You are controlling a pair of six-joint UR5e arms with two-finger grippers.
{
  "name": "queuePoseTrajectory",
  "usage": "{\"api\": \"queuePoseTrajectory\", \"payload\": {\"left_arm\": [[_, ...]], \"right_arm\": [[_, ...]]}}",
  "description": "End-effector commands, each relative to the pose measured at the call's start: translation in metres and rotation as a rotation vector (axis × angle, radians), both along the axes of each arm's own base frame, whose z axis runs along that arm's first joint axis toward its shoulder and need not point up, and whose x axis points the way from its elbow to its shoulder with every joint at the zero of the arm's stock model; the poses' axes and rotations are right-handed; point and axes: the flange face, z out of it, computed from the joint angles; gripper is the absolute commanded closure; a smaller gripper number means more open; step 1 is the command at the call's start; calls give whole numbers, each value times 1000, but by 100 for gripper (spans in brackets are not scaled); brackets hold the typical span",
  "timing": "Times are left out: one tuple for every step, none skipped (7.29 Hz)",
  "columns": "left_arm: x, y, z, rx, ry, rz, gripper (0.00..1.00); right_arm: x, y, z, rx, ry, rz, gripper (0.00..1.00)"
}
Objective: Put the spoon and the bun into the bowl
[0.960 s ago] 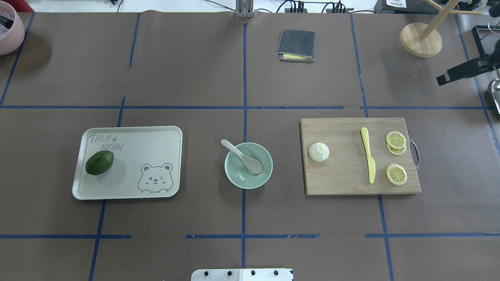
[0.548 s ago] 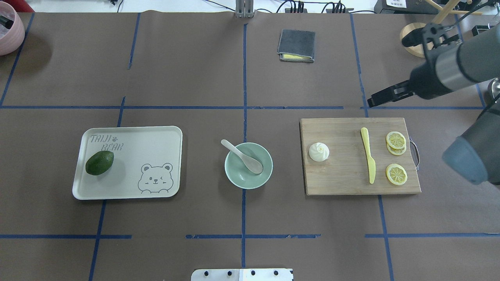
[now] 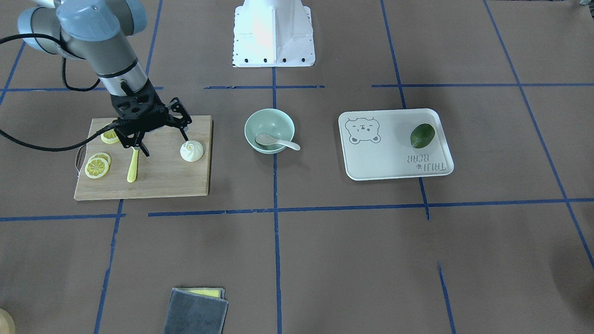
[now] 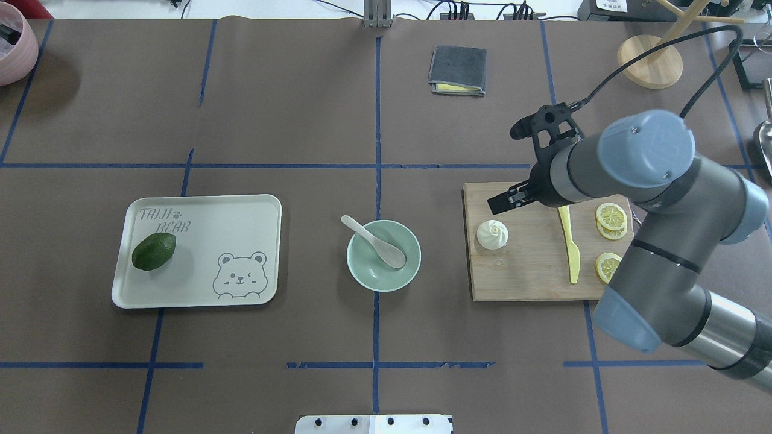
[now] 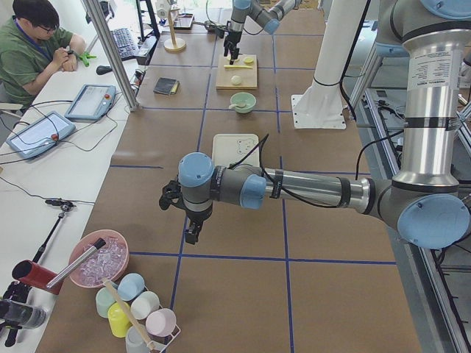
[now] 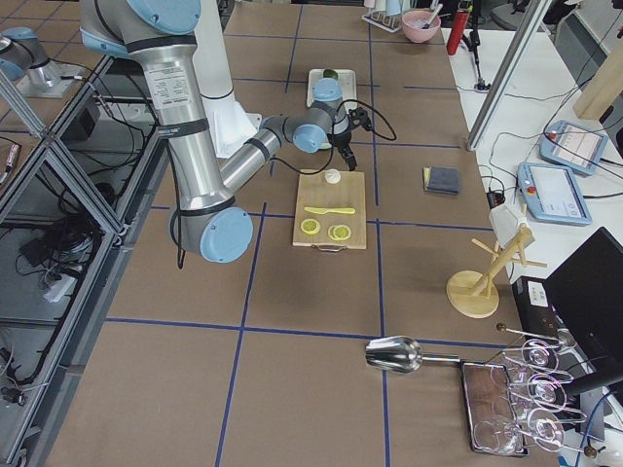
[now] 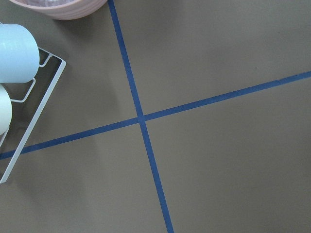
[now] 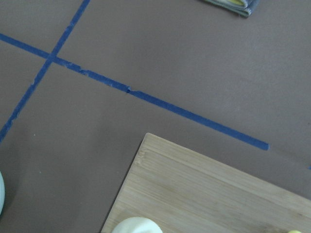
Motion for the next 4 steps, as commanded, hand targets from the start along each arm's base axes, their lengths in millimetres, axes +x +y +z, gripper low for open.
{"api": "queuePoseTrajectory", "payload": {"left_arm": [[0,0,2,-2,0,1,0],[0,0,2,-3,0,2,0],[0,0,3,-4,0,2,0],[0,0,2,-1,0,2,0]], "right_arm": [[-49,23,22,-14,57,-5,0],[-56,22,32,-19,73,-9,0],[-62,25,38,-25,85,-18,12],[-64,27,40,-36,93,-27,64]]}}
